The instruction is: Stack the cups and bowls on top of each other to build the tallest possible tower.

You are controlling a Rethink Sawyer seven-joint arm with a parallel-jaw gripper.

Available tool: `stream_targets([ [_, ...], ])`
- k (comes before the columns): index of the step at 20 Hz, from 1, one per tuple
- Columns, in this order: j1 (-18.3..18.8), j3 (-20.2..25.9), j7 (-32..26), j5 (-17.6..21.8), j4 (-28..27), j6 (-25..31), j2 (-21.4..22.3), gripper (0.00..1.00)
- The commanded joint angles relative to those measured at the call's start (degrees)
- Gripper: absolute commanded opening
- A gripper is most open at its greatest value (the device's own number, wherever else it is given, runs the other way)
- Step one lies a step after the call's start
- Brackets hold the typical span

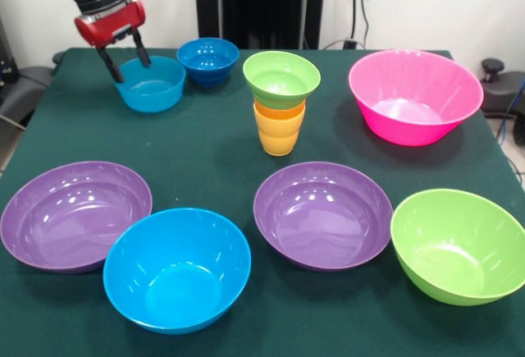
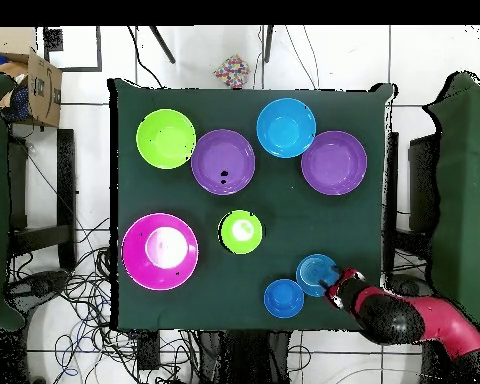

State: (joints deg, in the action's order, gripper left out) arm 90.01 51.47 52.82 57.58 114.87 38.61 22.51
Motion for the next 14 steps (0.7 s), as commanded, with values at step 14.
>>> stream_targets([
  [14,-5.7,1.2,-10.0,-0.6,-3.3,-0.3,-0.2,1.00],
])
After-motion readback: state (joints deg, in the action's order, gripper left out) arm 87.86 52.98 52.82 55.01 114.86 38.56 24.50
